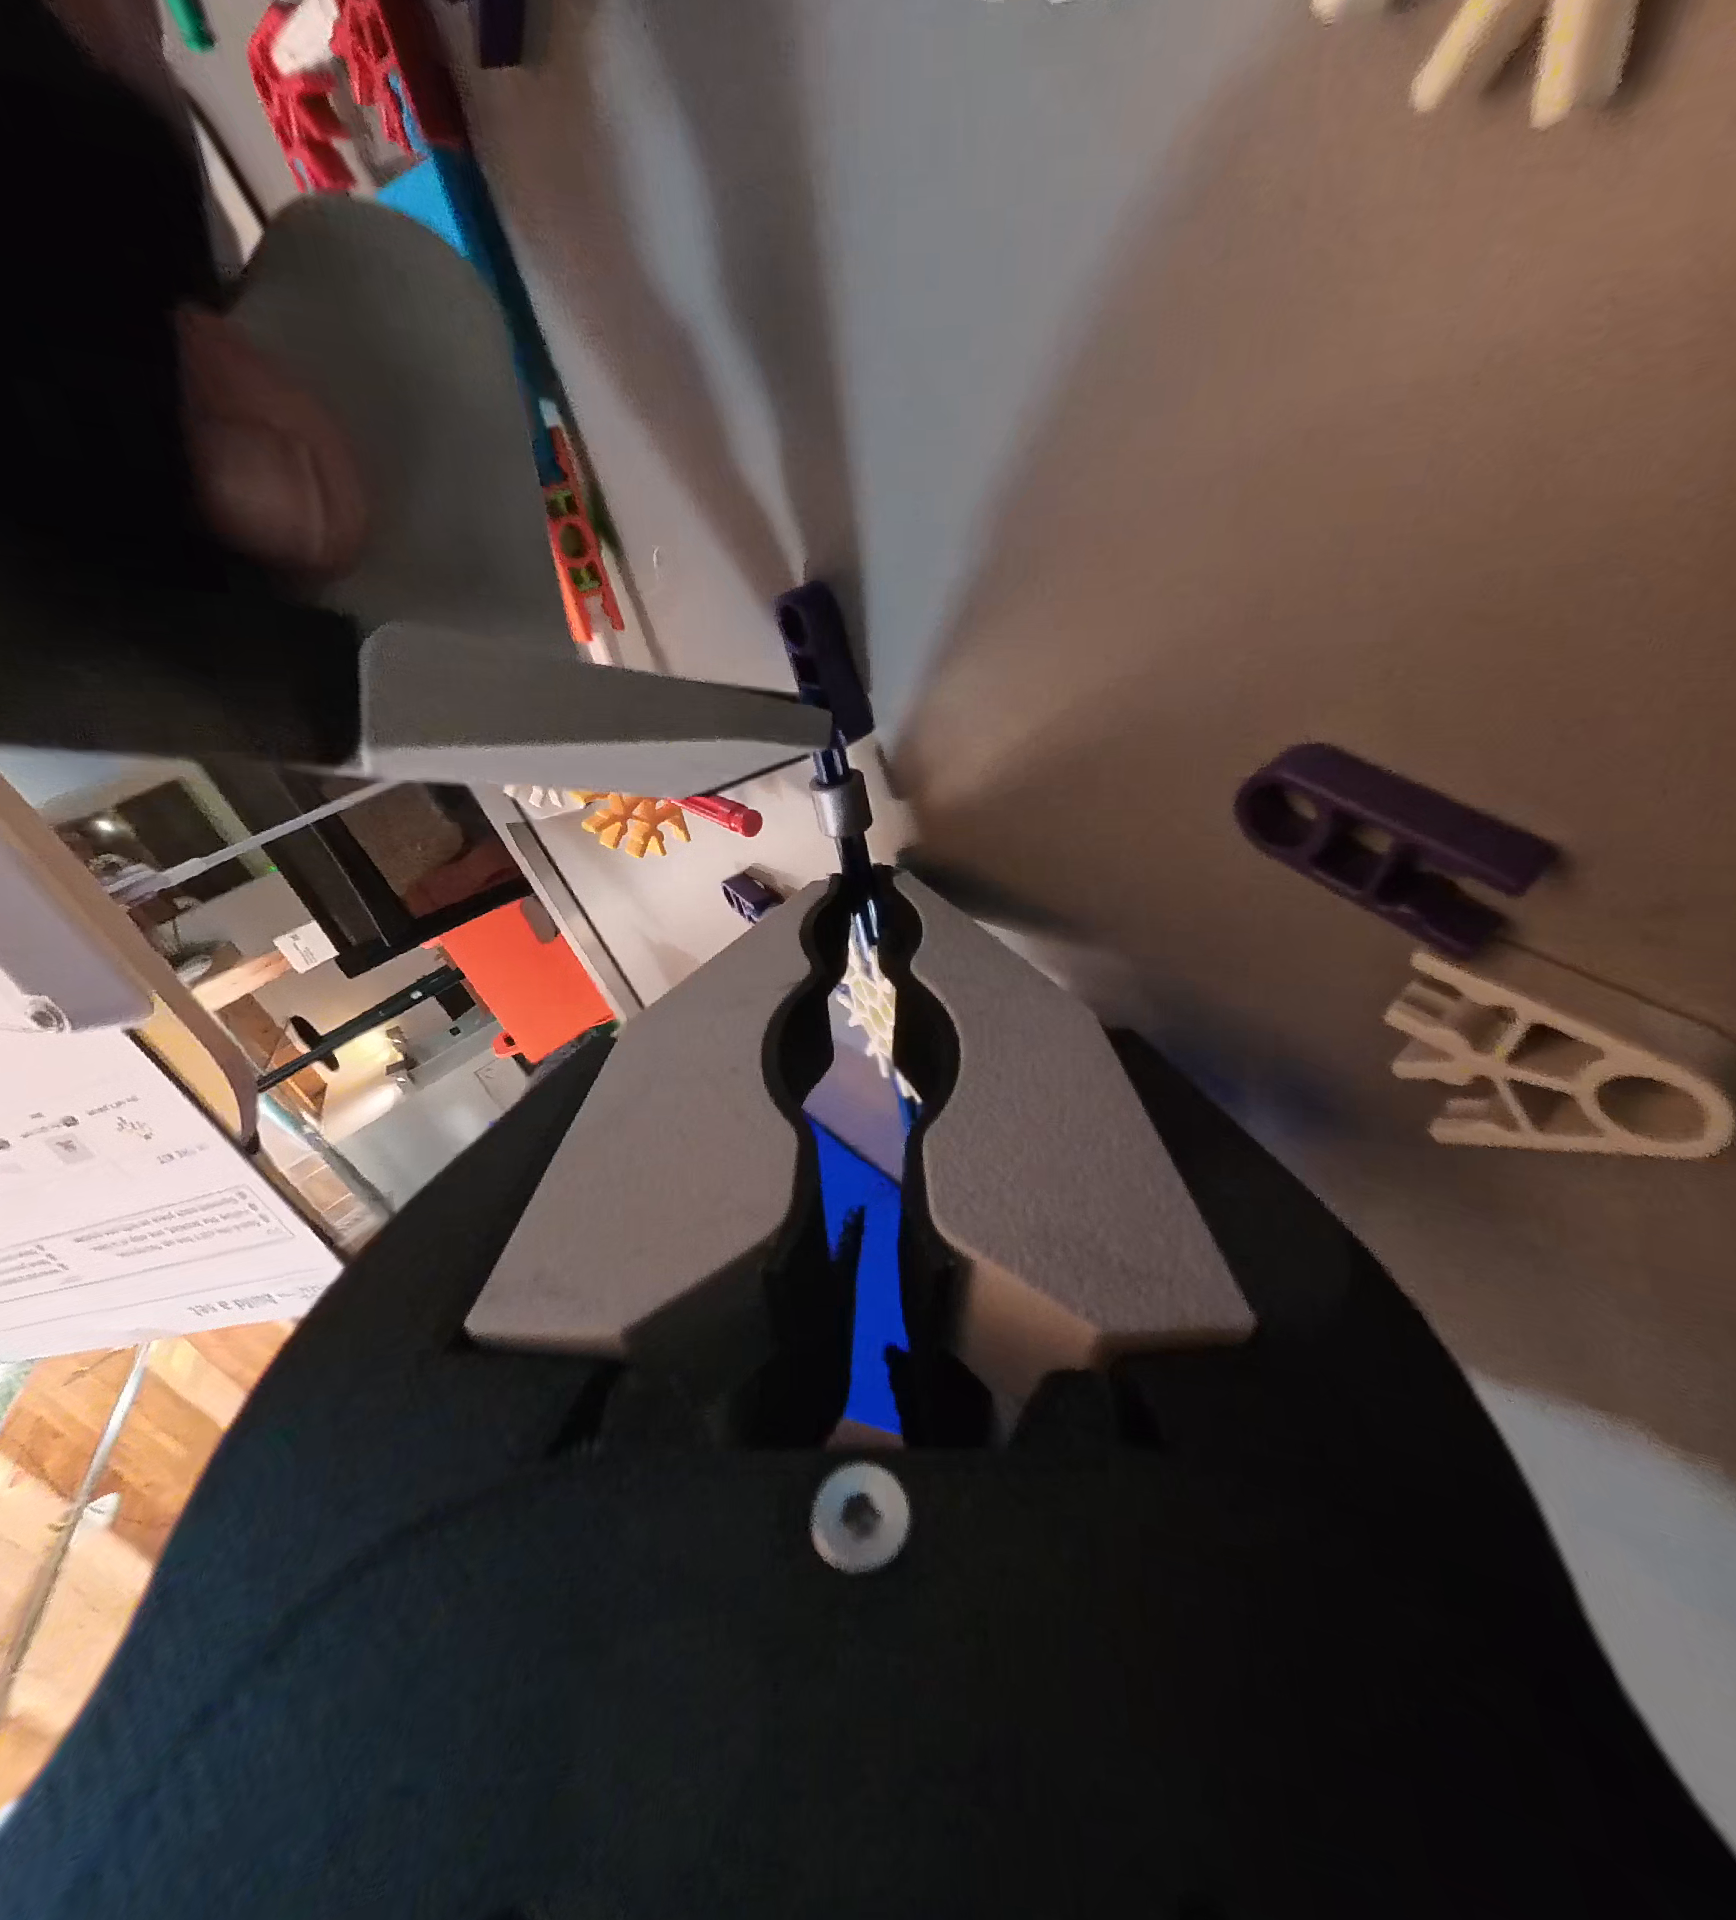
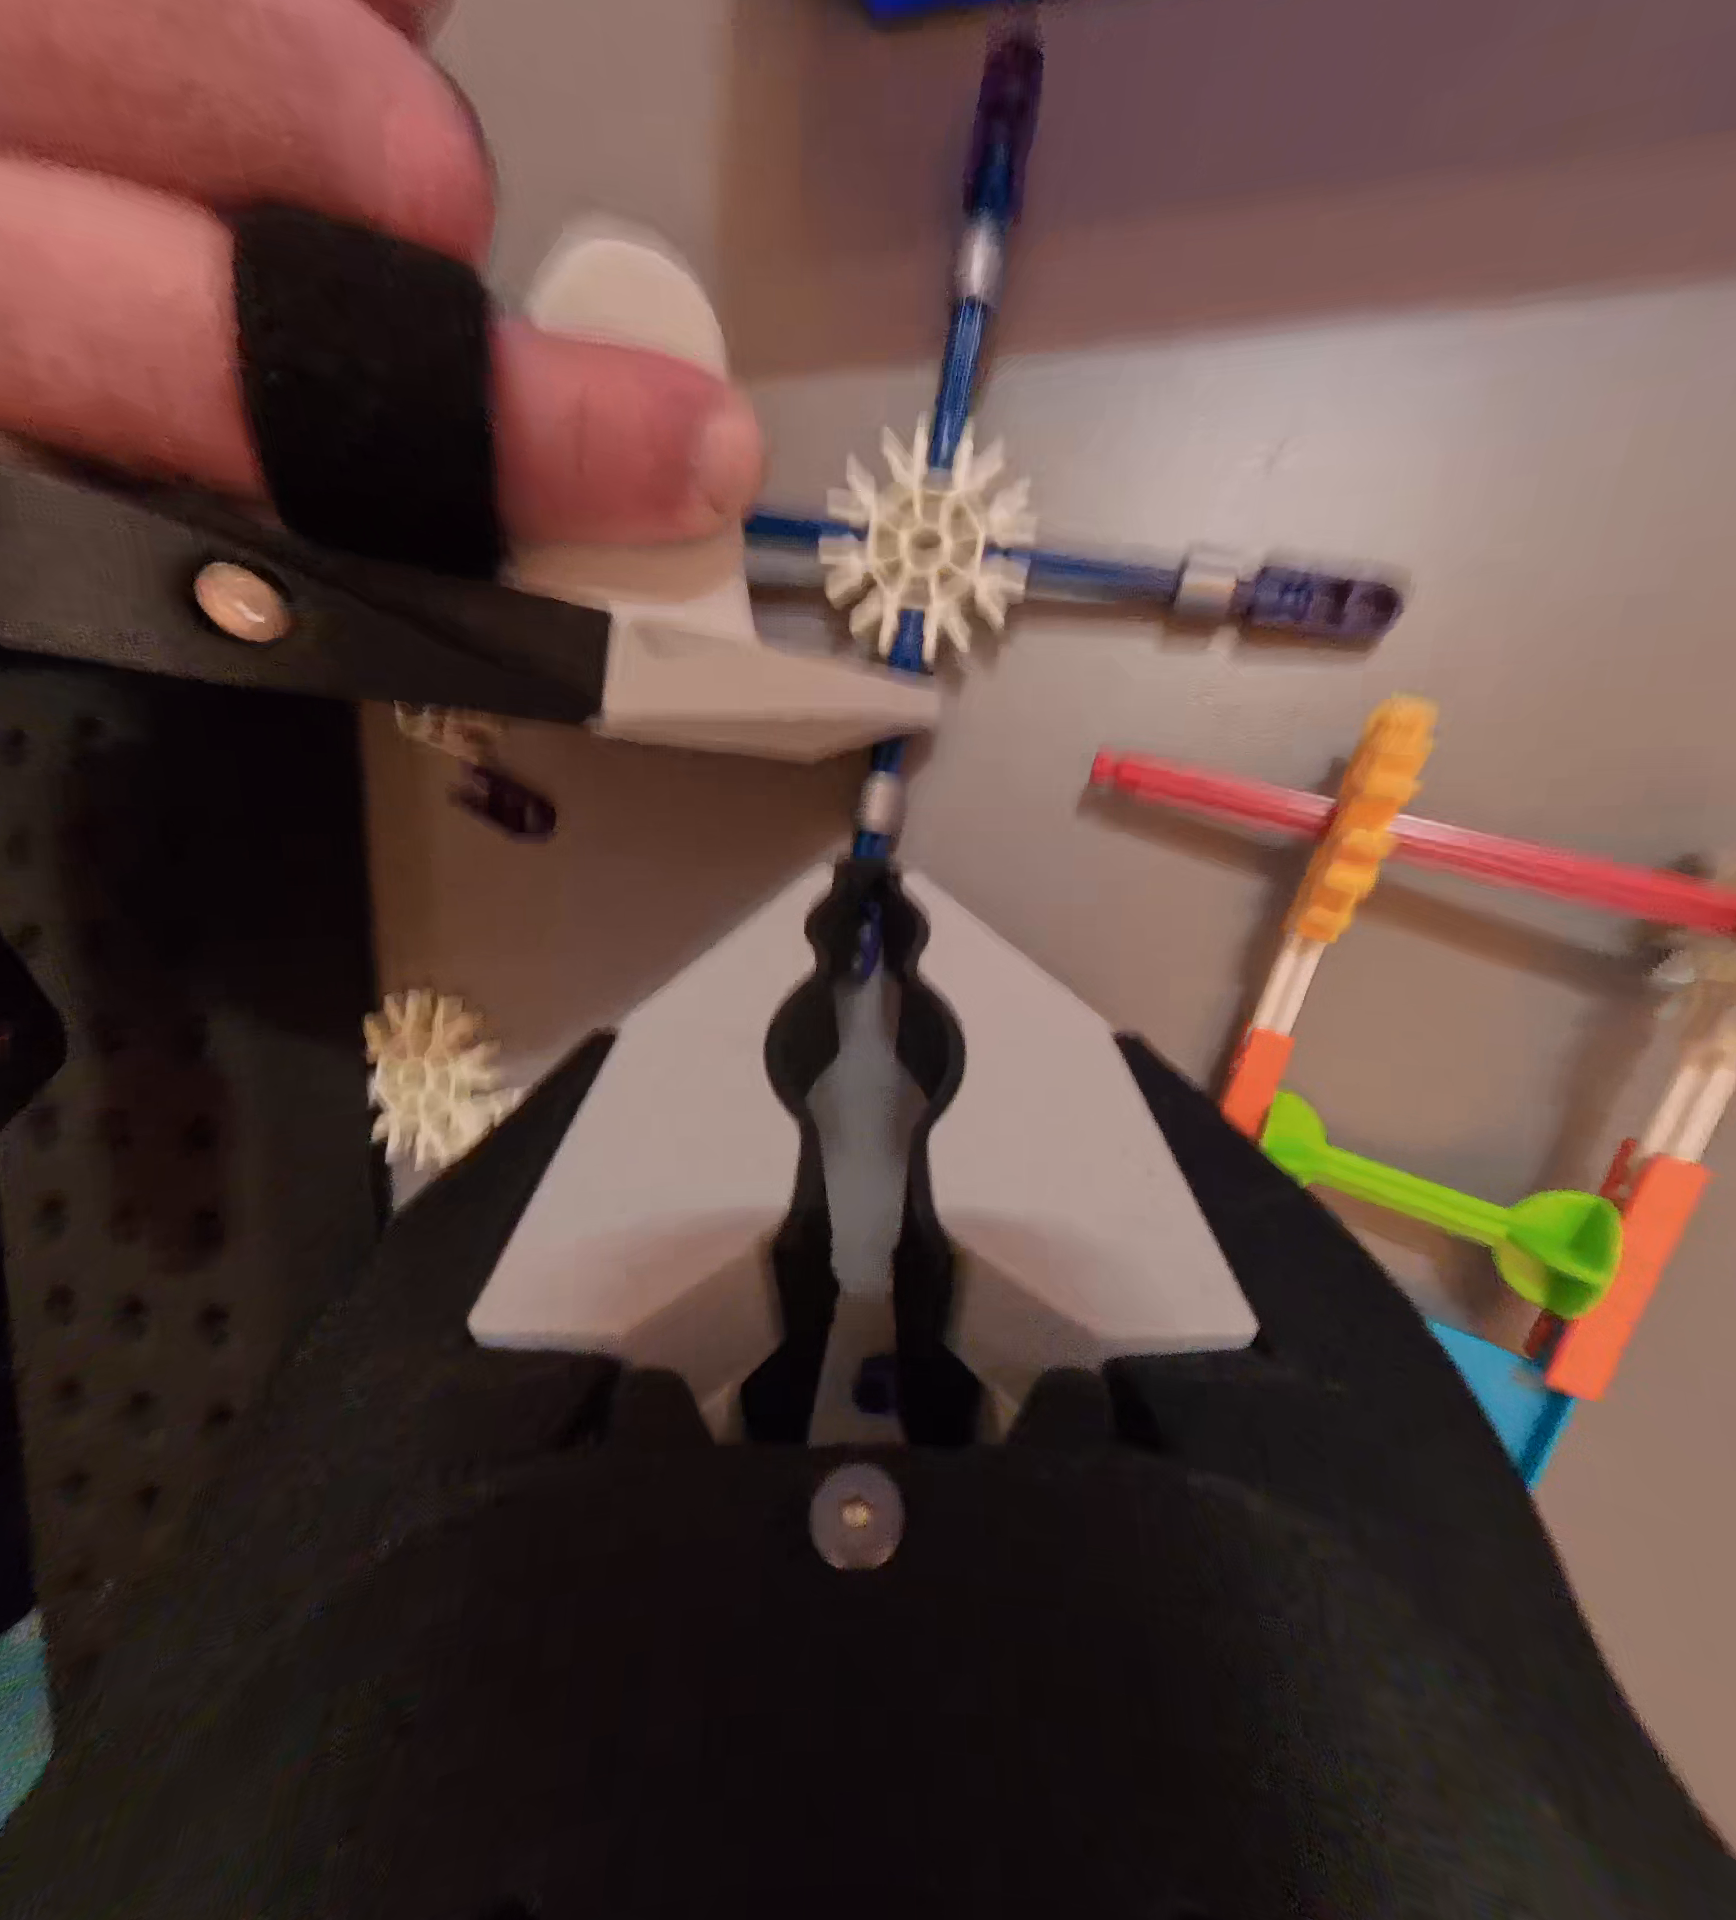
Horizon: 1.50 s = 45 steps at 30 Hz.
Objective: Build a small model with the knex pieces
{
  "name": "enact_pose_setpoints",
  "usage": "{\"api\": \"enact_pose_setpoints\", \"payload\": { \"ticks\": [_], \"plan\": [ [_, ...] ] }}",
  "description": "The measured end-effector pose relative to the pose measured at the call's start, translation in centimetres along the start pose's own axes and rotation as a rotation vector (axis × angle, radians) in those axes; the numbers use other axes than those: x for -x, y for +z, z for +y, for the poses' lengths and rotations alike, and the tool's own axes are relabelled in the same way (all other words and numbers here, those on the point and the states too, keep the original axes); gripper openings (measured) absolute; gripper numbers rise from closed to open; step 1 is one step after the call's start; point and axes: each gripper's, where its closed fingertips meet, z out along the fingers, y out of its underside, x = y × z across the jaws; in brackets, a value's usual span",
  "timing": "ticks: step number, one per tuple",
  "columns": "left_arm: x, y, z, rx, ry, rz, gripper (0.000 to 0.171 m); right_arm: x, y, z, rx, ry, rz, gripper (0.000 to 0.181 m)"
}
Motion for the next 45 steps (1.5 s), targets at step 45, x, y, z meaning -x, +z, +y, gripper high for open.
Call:
{"api": "enact_pose_setpoints", "payload": {
  "ticks": [45],
  "plan": [
    [1.7,-2.2,2.5,-0.233,-0.820,0.054,0.000,0.0,0.1,-0.3,0.060,-0.067,-0.043,0.003]
  ]
}}
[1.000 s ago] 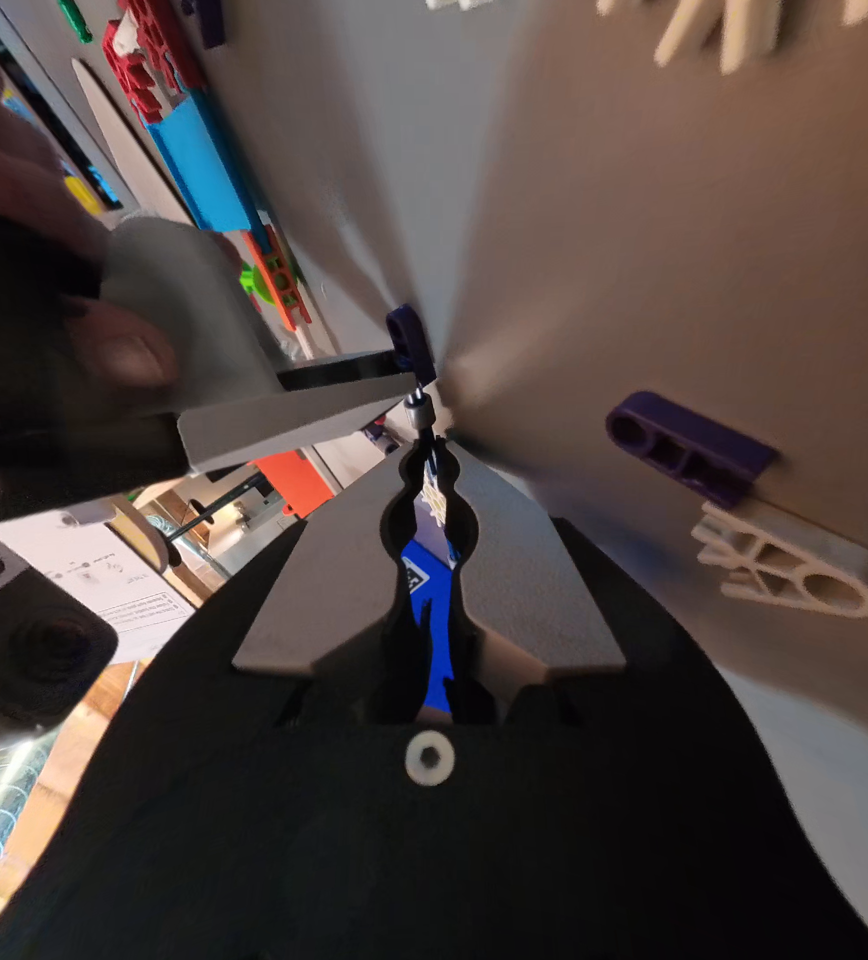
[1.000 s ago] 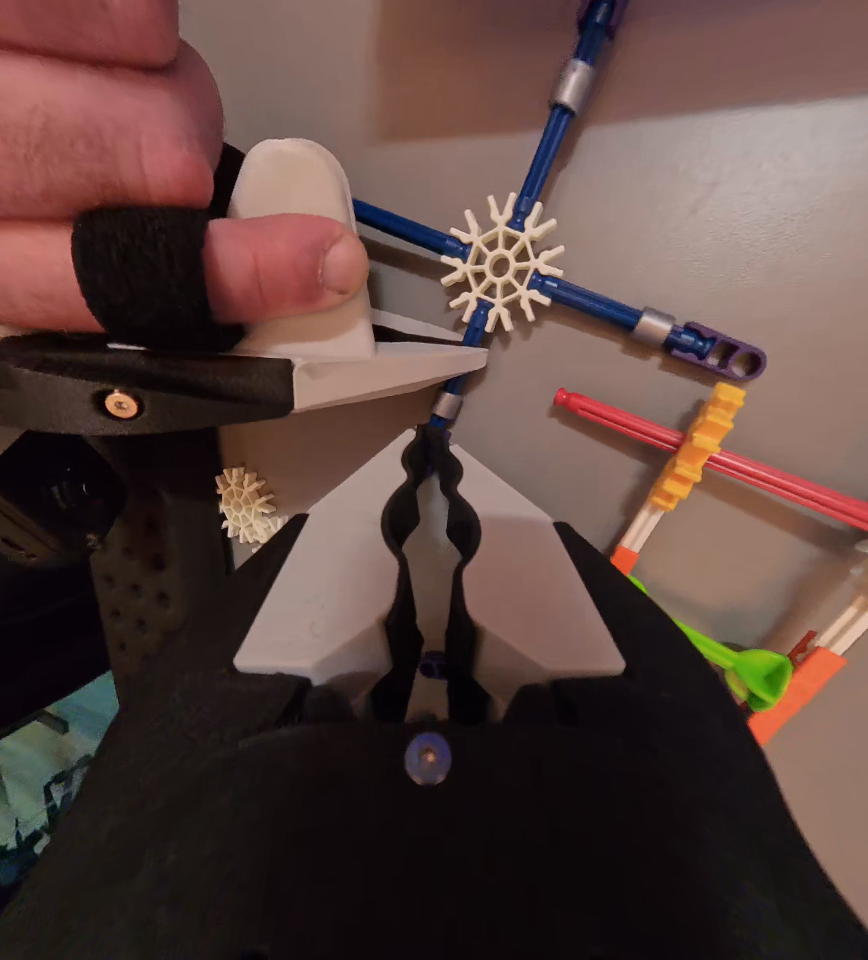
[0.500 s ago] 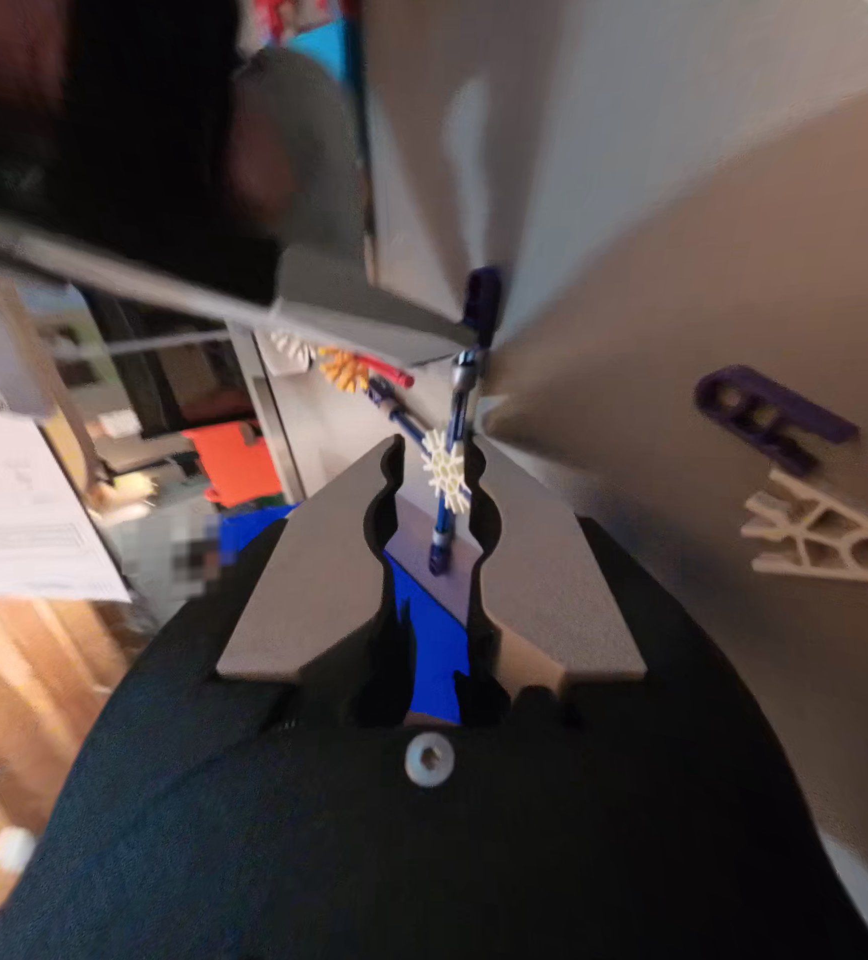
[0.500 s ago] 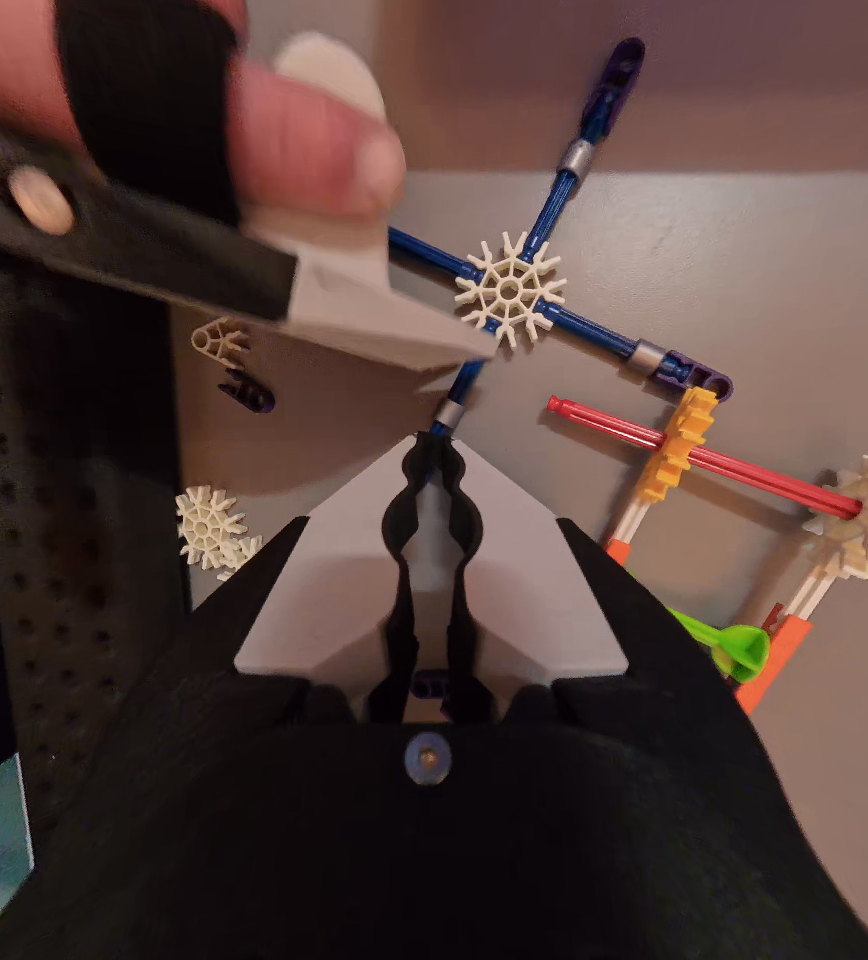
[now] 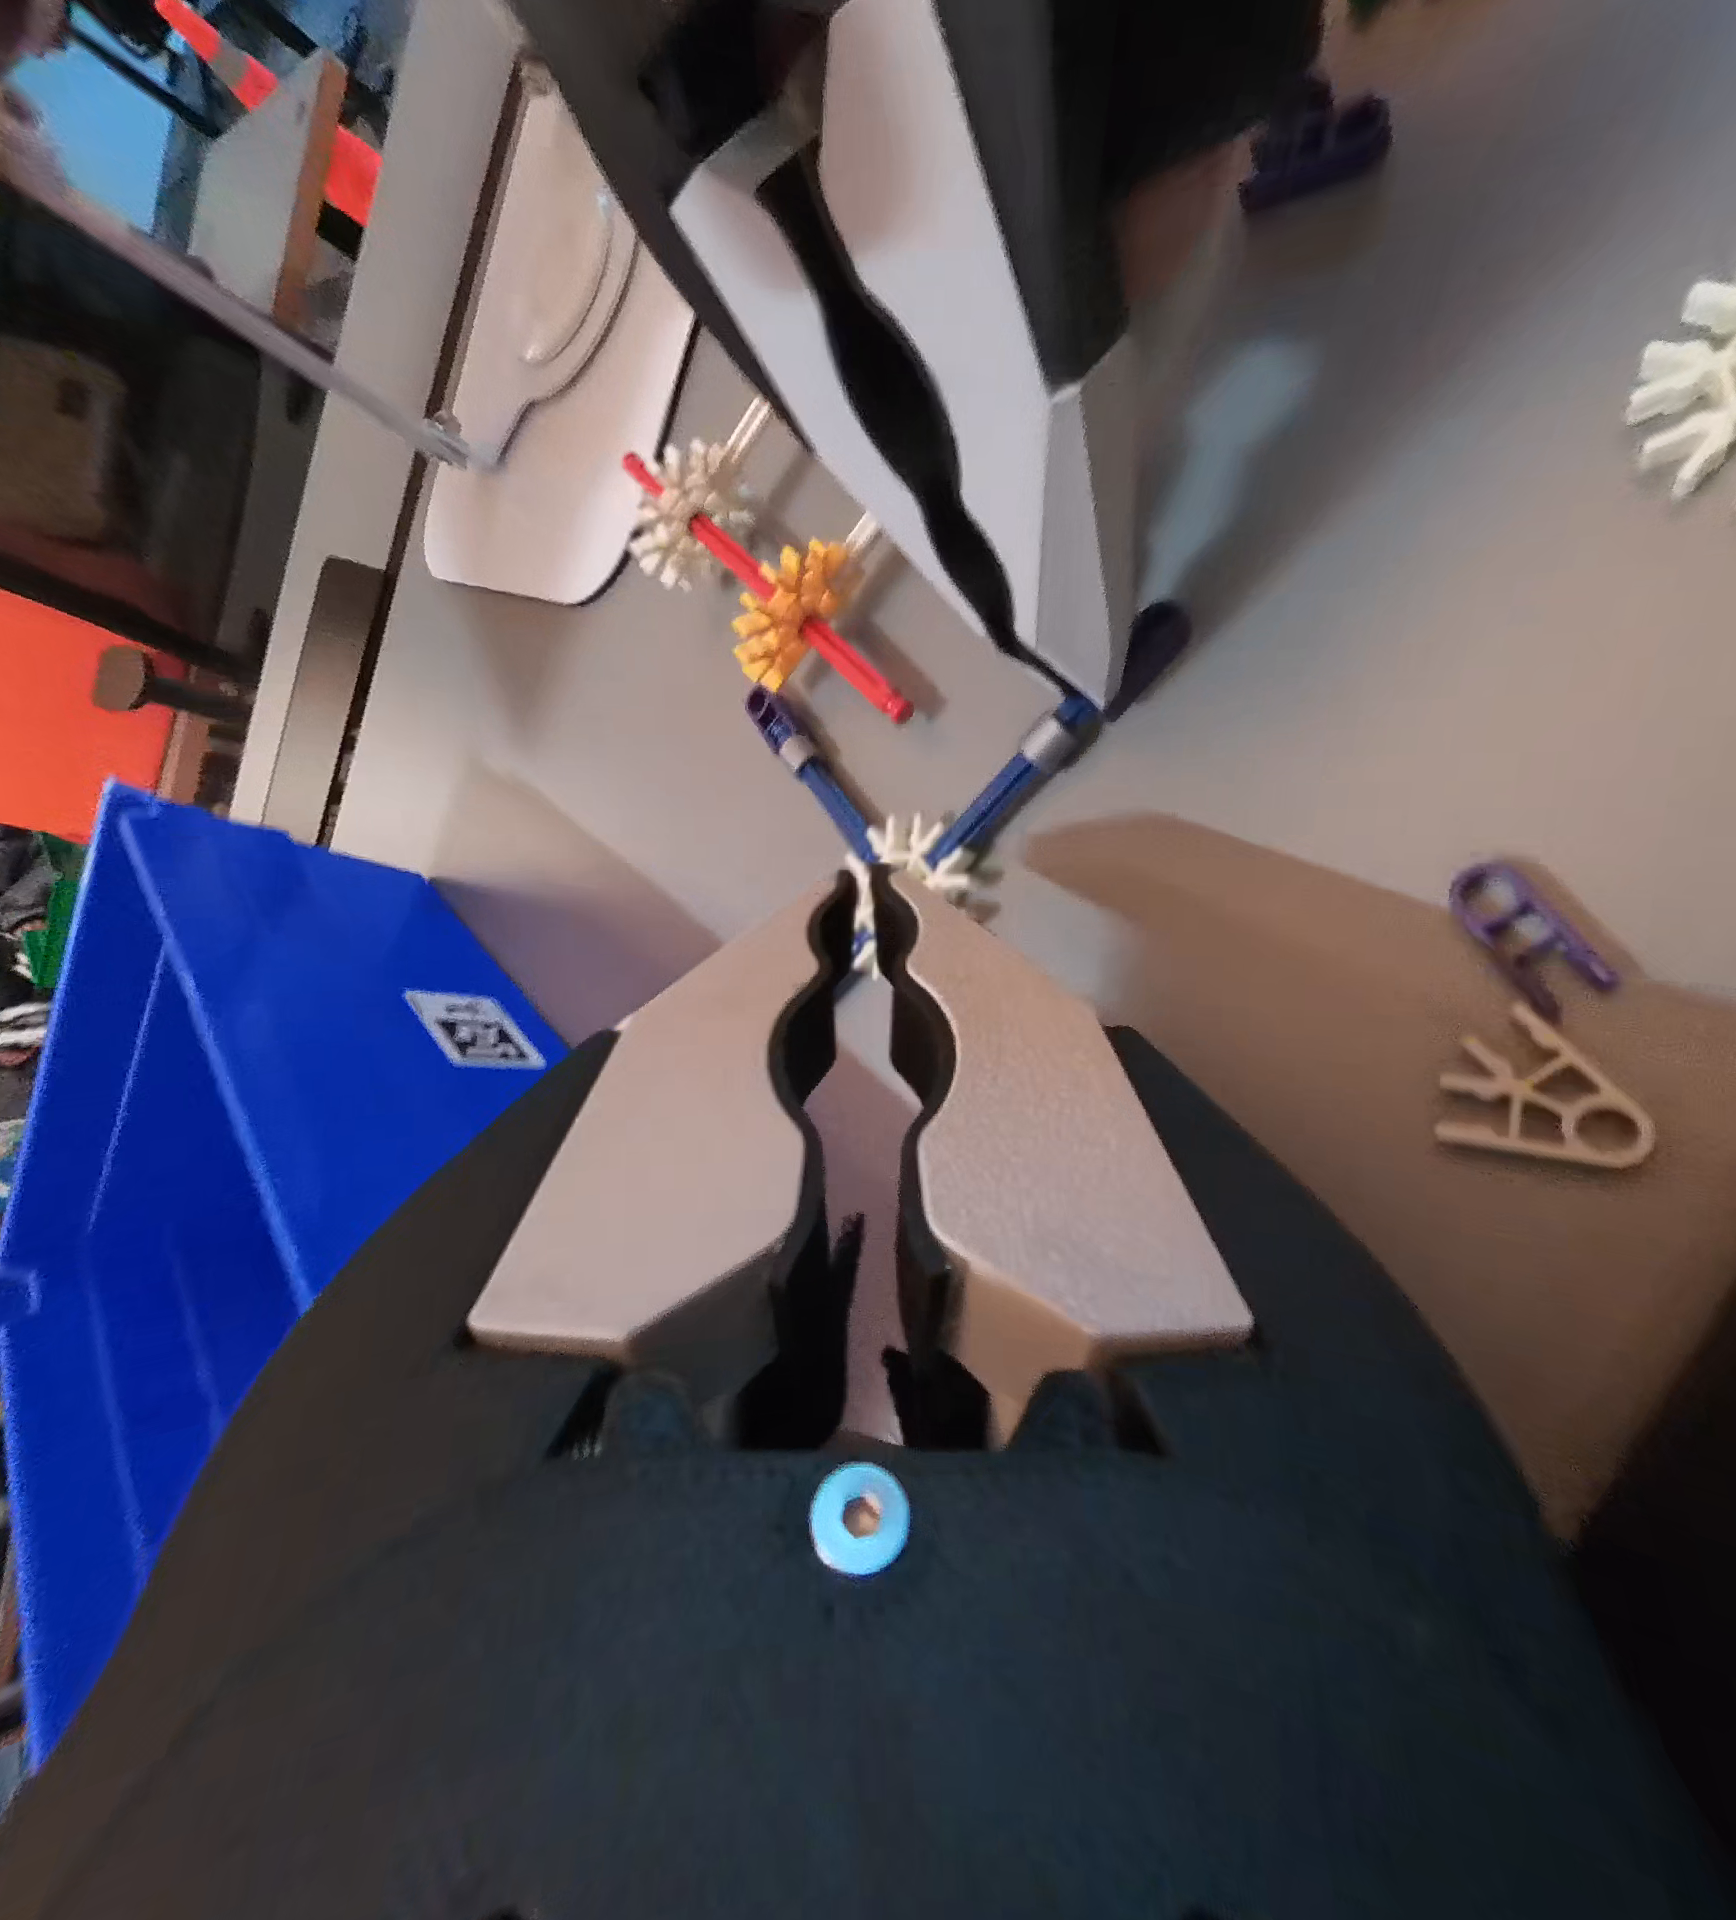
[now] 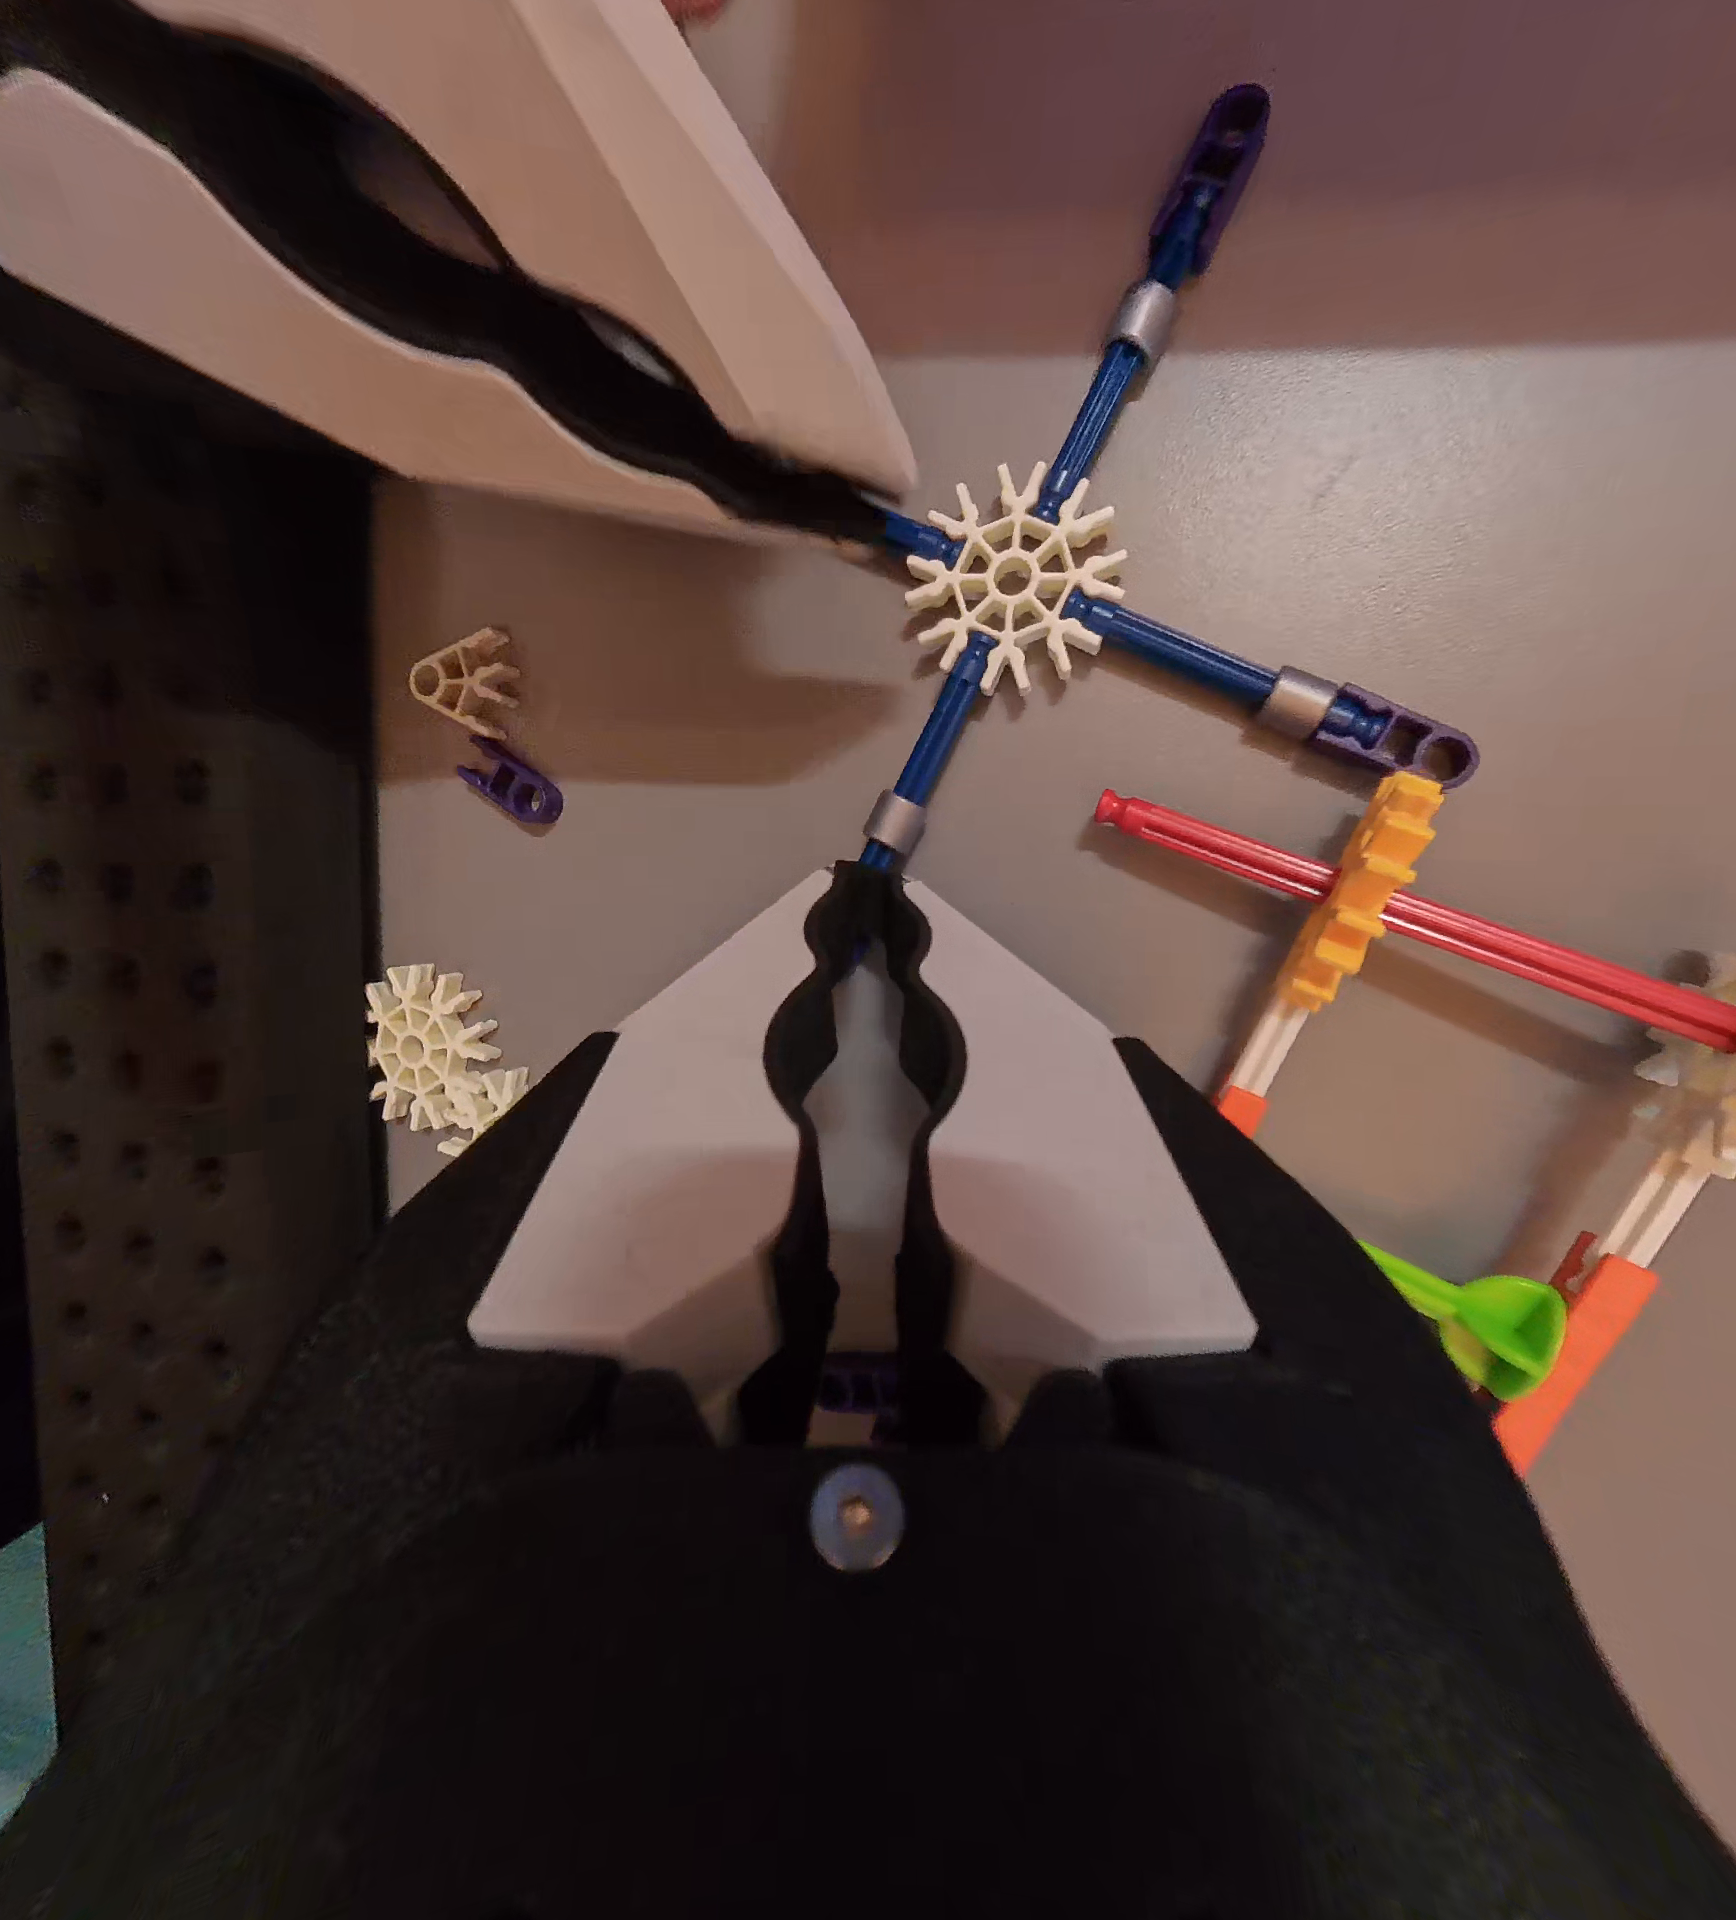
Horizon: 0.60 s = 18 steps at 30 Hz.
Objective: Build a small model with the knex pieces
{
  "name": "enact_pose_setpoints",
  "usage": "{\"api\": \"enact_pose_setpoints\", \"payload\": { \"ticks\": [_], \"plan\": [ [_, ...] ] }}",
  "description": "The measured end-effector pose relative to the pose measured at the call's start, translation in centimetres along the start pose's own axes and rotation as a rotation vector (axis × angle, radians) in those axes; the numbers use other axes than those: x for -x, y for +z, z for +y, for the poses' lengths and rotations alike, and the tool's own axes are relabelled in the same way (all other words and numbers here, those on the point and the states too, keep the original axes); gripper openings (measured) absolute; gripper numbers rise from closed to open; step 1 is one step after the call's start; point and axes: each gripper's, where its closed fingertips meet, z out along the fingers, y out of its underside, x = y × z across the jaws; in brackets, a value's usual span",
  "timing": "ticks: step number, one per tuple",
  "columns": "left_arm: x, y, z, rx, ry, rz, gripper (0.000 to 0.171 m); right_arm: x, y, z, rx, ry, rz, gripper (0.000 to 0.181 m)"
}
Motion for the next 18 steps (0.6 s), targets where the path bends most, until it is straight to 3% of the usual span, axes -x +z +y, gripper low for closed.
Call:
{"api": "enact_pose_setpoints", "payload": {
  "ticks": [5,12,18],
  "plan": [
    [-0.4,2.7,1.7,0.094,0.090,-0.009,0.000,0.0,0.0,0.0,-0.016,0.008,-0.003,0.003],
    [-0.5,2.8,1.9,0.061,0.069,-0.011,0.000,0.4,-0.9,-1.3,-0.053,-0.020,0.026,0.000],
    [-0.5,2.9,1.9,0.082,0.092,-0.003,0.000,0.3,-0.3,-0.3,0.009,-0.041,0.066,0.000]
  ]
}}
